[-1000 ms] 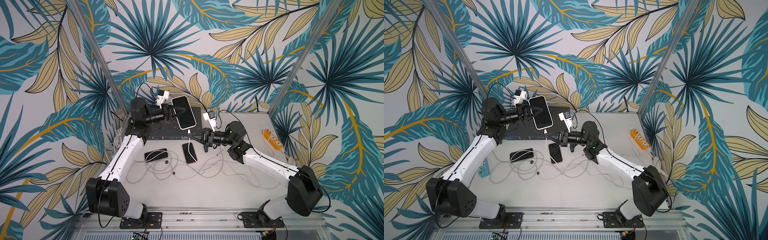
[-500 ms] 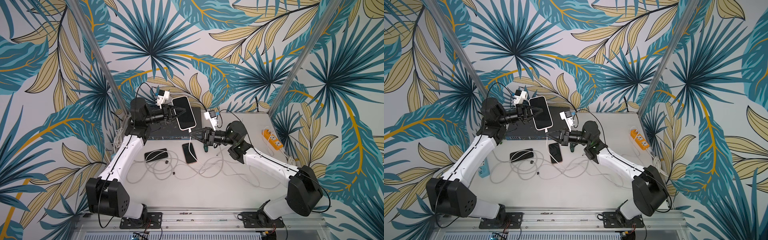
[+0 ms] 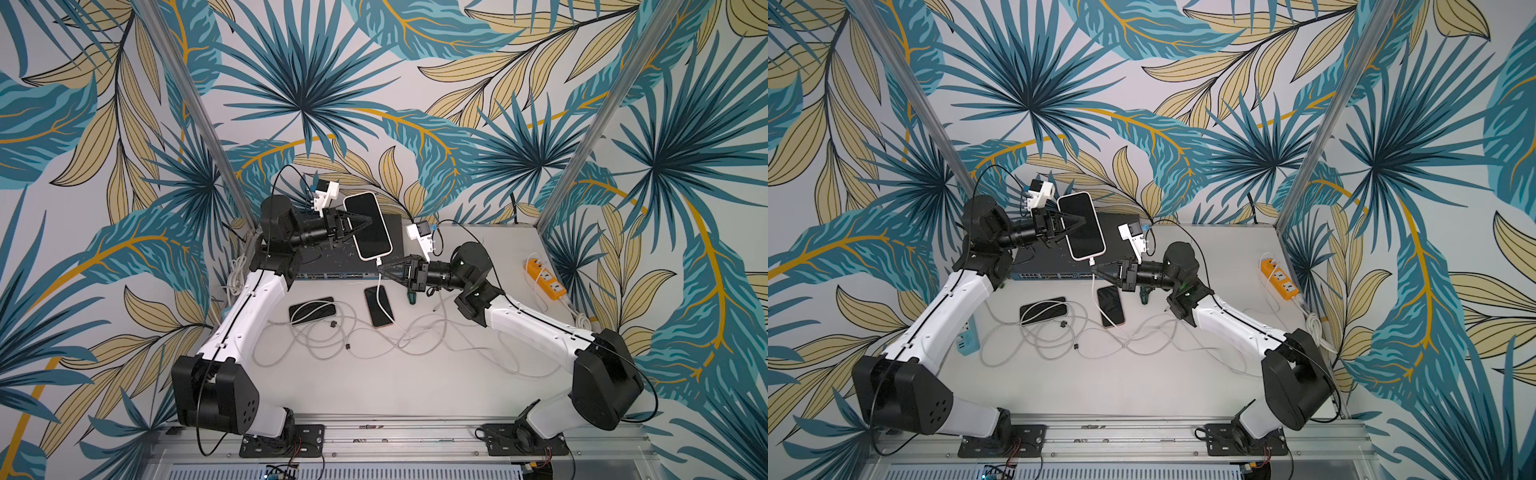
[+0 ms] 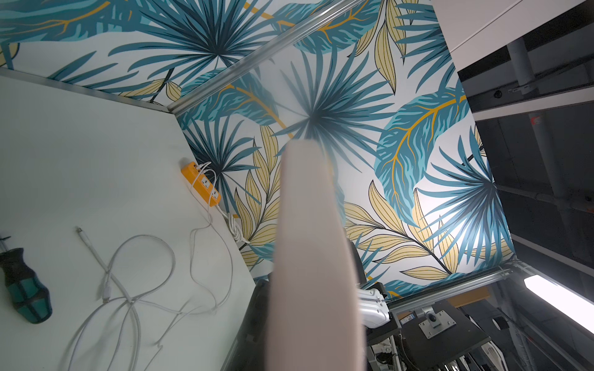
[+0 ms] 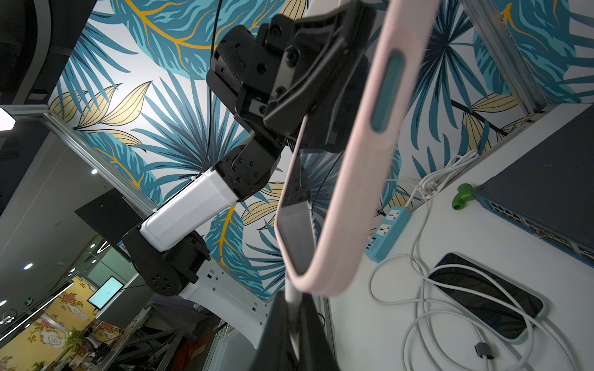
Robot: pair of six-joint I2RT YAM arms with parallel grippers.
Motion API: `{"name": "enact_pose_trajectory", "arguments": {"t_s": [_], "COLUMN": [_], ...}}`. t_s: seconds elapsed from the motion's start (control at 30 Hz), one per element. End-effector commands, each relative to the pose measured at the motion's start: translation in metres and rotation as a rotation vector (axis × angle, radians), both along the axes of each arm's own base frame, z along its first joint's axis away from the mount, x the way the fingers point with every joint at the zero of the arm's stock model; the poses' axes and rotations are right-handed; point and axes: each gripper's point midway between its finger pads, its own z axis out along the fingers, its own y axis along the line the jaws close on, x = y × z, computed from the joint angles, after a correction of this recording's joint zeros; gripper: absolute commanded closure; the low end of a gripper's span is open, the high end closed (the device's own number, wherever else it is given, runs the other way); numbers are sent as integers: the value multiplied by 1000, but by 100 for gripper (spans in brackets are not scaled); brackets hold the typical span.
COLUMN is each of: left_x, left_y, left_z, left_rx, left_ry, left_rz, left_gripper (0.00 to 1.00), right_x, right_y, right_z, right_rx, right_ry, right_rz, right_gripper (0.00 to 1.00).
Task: Plug the charging cable into the phone
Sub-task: Insert the charging cable into the phone.
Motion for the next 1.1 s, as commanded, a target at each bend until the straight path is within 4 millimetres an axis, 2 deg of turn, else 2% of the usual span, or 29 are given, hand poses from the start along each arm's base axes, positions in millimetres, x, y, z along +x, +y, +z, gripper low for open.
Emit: {"name": "enact_pose_trajectory", "arguments": {"t_s": [0.0, 0.47, 1.07], "left_x": [-17, -31, -53], "left_y": [0, -10, -21], "left_z": [24, 24, 18], "left_rx": [-1, 24, 68], "left_ry": [-127, -170, -225], "left_rz": [-24, -72, -137], "left_gripper": [100, 100, 100], "right_x": [0, 4, 15], "right_y": [-1, 2, -6], "right_z": [-4, -6, 8], "right_rx": [6, -3, 43], "right_ry": [1, 21, 46], "right_rz": [13, 10, -2], "right_gripper": [100, 100, 100]}}
